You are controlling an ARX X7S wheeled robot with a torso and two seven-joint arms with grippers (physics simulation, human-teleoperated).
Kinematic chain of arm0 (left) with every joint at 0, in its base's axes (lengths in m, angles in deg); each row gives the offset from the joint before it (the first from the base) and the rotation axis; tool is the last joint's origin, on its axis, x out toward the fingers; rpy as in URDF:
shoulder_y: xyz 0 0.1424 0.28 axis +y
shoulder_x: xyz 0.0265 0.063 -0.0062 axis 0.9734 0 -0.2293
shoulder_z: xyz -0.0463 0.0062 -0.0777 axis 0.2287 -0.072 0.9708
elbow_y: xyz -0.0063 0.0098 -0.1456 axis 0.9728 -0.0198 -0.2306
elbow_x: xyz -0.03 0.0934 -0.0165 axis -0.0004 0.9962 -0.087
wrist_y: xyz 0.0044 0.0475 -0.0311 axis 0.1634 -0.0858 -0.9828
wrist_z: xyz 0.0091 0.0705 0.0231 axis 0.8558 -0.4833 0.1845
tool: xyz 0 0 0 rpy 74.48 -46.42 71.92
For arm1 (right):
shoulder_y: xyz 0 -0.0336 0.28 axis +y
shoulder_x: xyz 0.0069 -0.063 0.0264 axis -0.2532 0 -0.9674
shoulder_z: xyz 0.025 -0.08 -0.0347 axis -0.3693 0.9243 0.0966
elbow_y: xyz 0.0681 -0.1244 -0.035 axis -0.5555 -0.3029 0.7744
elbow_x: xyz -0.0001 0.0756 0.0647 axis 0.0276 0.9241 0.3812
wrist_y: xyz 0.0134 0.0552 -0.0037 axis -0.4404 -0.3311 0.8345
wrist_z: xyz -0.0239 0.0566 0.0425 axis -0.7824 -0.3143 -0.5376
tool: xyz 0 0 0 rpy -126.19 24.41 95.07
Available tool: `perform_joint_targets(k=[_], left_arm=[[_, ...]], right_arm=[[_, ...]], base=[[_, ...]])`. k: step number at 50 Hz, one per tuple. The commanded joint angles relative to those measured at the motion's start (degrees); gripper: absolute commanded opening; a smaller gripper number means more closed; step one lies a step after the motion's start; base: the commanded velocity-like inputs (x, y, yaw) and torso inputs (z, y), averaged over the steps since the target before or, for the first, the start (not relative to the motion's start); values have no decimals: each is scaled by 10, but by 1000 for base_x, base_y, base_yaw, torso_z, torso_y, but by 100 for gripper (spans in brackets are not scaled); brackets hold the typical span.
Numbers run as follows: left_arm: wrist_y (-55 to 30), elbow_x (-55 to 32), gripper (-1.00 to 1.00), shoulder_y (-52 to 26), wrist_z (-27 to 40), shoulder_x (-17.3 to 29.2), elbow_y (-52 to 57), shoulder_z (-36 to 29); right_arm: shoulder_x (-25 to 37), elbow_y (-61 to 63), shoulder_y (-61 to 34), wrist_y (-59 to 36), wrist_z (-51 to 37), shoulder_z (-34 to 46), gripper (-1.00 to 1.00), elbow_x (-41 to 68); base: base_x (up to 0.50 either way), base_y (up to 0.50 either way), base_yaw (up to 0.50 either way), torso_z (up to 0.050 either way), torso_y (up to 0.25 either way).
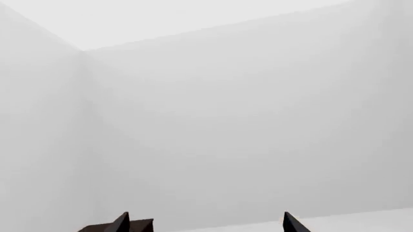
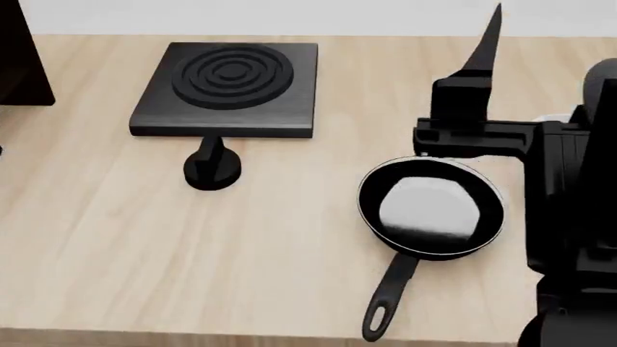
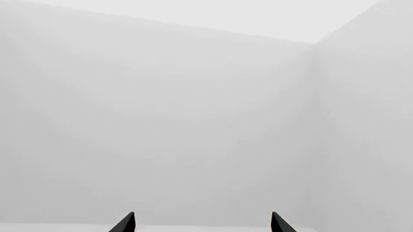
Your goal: Put the frying pan under the cabinet shelf.
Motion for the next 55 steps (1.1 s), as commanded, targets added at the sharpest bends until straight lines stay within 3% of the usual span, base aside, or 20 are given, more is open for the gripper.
perform_joint_targets(k=[1,20,32,55], left_arm=[[-96,-11,100,-65,2,26,56,21],[-91,-10,100,-34,1,40,55,48],[-82,-20,100,-20,-8,38,70,72],[-81,-19,100,-23,10,38,68,38]], right_arm=[[17,42,-71,-77,-5,-9,100,8],[19,40,-75,-83,-20,-23,100,4],[10,31,-72,-72,-15,-31,100,14],[17,32,-48,-68,6,-65,100,35]], base=[[0,0,0,0,0],[0,32,0,0,0],[0,469,0,0,0],[26,500,0,0,0]])
